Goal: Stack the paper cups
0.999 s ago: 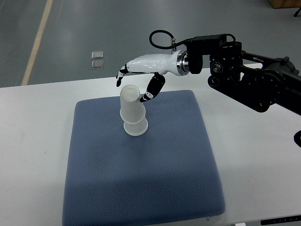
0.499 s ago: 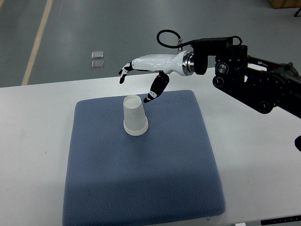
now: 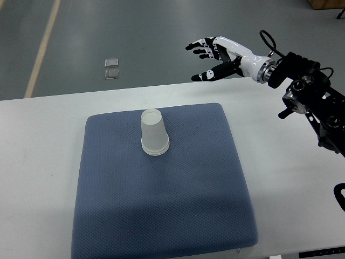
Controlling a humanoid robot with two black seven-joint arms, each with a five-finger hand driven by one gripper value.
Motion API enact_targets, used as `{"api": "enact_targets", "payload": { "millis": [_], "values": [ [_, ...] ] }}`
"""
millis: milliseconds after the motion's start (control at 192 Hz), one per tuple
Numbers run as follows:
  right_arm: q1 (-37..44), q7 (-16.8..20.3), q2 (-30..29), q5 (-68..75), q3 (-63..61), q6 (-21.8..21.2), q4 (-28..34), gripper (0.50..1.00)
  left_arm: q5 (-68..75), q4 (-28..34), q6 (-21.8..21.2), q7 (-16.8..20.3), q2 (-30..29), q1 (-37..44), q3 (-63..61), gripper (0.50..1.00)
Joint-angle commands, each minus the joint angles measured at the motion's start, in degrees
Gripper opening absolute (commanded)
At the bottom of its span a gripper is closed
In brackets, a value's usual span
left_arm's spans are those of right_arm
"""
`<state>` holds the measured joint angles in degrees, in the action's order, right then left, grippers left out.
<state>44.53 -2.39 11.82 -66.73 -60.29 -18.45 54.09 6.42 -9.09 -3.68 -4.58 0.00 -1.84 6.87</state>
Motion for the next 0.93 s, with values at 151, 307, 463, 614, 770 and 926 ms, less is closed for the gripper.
{"api": "enact_targets", "payload": {
  "millis": [151,307,463,614,770,926],
  "values": [
    [-4.1,0.8,-3.6,14.9,-3.1,10.6,-6.9,0.909,0.0,0.0,0.1,-0.1,0.0,0.0,0.1,1.000],
    [-6.4,0.8,-5.4,25.1,-3.1,16.9,-10.6,0.913,0.0,0.0,0.1,0.0,0.0,0.0,0.0,1.000],
    [-8.4,0.1,-7.0,26.1,-3.2,17.3,-11.2,0.913,0.0,0.0,0.0,0.0,0.0,0.0,0.1,1.000],
    [-9.1,-0.1,-7.9,26.2,-3.3,17.6,-11.1,0.928,0.0,0.0,0.1,0.0,0.0,0.0,0.1,1.000],
    [-9.1,0.0,-7.9,26.2,-3.2,17.3,-10.8,0.928,0.0,0.0,0.1,0.0,0.0,0.0,0.1,1.000],
    [-9.2,0.0,-8.0,26.1,-2.9,17.2,-10.8,0.928,0.0,0.0,0.1,0.0,0.0,0.0,0.1,1.000]
  ]
}}
